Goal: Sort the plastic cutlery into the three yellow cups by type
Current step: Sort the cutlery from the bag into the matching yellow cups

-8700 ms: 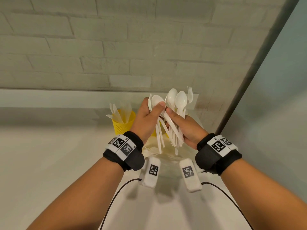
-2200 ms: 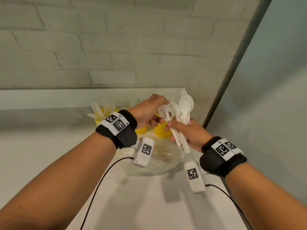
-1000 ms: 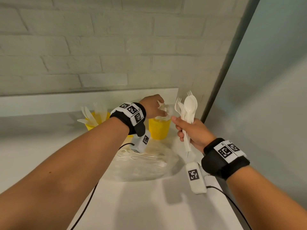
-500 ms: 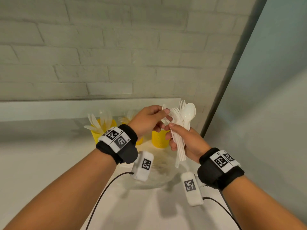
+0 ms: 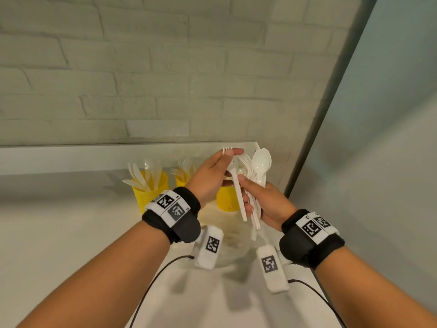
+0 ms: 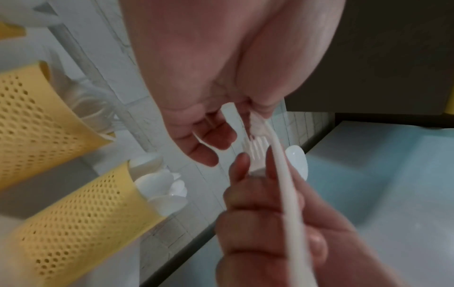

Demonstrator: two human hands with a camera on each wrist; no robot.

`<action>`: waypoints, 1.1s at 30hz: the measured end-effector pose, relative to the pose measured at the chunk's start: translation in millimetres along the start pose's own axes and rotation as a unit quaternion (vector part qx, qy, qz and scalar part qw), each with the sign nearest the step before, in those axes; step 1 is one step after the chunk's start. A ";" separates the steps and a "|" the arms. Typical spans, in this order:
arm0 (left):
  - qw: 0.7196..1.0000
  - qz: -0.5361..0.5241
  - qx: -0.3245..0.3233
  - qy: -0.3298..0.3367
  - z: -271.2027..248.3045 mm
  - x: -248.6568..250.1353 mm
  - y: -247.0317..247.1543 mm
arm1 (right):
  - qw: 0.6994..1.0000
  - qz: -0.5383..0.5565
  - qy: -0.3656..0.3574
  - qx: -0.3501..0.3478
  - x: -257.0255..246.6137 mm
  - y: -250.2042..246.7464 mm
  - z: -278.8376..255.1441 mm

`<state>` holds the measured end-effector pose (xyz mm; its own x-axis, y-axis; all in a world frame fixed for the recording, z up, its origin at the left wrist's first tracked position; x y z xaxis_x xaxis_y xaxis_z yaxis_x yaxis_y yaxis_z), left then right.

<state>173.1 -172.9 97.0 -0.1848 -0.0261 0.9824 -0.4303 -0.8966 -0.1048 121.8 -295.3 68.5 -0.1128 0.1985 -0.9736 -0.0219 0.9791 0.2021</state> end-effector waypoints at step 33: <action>0.993 -0.086 -0.077 -0.035 -5.4 -14.9 8.9 | 0.992 -0.001 0.059 -0.108 9.9 6.8 -6.6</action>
<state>167.2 -178.1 80.6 -0.0377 0.0851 0.9957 -0.5817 -0.8120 0.0474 114.0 -287.0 60.9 -0.2272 0.1777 -0.9575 -0.2331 0.9447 0.2306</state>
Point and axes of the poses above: each hand's wrist, its own z-axis towards the middle knuckle, its own y-axis out of the palm, x = y × z, the point moved 3 cm from there along z, towards the middle knuckle, and after that the axes turned 3 degrees about z, right-handed, at the moved point
